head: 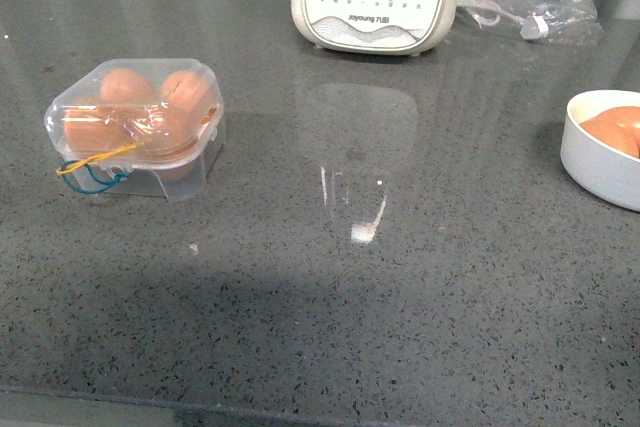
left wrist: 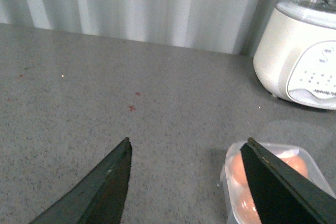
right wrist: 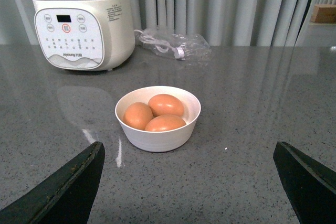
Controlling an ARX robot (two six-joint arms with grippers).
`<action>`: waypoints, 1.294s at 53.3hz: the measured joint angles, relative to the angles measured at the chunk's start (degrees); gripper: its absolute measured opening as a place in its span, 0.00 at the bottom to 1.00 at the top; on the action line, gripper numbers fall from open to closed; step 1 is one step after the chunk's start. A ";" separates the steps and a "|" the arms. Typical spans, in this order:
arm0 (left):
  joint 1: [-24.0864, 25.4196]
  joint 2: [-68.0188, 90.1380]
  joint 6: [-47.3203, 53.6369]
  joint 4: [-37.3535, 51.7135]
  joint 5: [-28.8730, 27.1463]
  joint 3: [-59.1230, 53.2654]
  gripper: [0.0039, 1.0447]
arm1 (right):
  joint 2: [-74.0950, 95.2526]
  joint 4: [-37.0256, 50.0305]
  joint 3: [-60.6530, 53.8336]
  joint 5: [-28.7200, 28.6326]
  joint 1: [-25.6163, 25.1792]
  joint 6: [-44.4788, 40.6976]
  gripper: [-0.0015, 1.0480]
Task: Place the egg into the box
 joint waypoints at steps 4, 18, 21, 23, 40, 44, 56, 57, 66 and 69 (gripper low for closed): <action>-0.52 -1.66 0.92 0.31 -0.35 -2.34 0.48 | 0.00 0.00 0.00 0.00 0.00 0.00 0.93; -4.81 -8.70 1.66 0.44 -4.66 -9.09 0.08 | 0.00 0.00 0.00 0.00 0.00 0.00 0.93; -4.98 -10.75 1.99 -0.11 -4.70 -10.64 0.03 | 0.00 0.00 0.00 0.00 0.00 0.00 0.93; -4.98 -12.00 2.03 -0.55 -4.72 -11.45 0.03 | 0.00 0.00 0.00 0.02 0.00 0.00 0.93; -4.98 -21.51 2.03 -5.64 -4.85 -15.93 0.03 | 0.00 0.00 0.00 0.00 0.00 0.00 0.93; -4.98 -23.89 2.03 -7.30 -4.87 -16.72 0.03 | 0.00 0.00 0.00 0.00 0.00 0.00 0.93; -4.98 -29.05 2.08 -9.11 -4.87 -18.71 0.03 | 0.02 0.00 0.00 0.00 0.00 0.00 0.93; -5.01 -29.55 2.14 -9.31 -4.90 -18.71 0.03 | 0.02 0.00 0.00 0.00 0.00 0.00 0.93; -5.01 -33.92 2.19 -13.49 -4.87 -18.73 0.03 | 0.00 0.00 0.00 0.00 0.00 0.00 0.93; -5.01 -35.41 2.19 -14.75 -4.87 -18.73 0.03 | 0.00 0.00 0.00 0.00 0.00 0.00 0.93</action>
